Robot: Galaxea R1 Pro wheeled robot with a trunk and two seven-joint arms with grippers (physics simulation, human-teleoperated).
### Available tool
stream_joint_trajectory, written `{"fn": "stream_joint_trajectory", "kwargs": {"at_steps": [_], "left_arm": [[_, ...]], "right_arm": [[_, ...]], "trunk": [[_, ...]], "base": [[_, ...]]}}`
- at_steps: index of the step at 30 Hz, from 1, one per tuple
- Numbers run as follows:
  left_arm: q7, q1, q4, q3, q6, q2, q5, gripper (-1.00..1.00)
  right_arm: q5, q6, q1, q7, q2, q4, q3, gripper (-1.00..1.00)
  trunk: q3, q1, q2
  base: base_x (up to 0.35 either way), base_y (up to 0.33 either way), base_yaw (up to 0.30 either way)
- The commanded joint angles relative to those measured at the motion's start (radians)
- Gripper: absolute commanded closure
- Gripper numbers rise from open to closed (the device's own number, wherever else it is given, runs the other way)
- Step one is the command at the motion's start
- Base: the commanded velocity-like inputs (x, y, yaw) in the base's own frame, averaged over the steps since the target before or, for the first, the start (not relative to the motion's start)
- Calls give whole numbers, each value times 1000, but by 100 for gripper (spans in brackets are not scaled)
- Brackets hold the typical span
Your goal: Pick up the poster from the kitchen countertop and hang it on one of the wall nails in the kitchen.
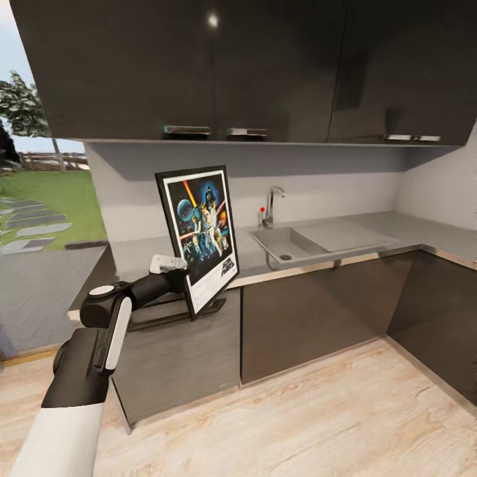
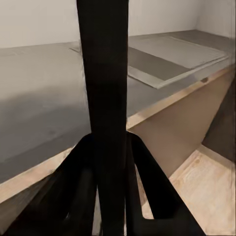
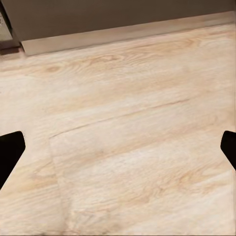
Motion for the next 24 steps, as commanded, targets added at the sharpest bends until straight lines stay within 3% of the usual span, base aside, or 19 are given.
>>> {"fn": "stream_joint_trajectory", "kwargs": {"at_steps": [1,10,16,20,22,24], "left_arm": [[-12,-1,0,3,6,-1,-3,100],[-167,-1,1,10,5,5,-3,100],[-316,-1,3,14,3,9,-6,100],[-422,-1,9,14,2,27,-7,100],[-498,-1,16,14,0,52,-9,100],[-532,0,22,13,0,62,-9,100]], "right_arm": [[1,-3,-1,0,0,1,0,-100],[1,-3,-1,0,0,1,-1,-100],[1,-1,-1,2,-1,1,-2,-100],[1,1,-1,4,-2,-1,-3,-100],[2,1,-1,5,-5,-3,-2,-100],[2,2,-1,6,-7,-5,-1,-100]], "trunk": [[-1,-1,-1],[-1,-1,-1],[-1,-1,-1],[-1,-1,-1],[-1,-1,-1],[-1,-1,-1]], "base": [[-334,0,0],[-334,0,0],[-334,0,0],[-328,0,0],[-227,0,0],[-132,0,0]]}}
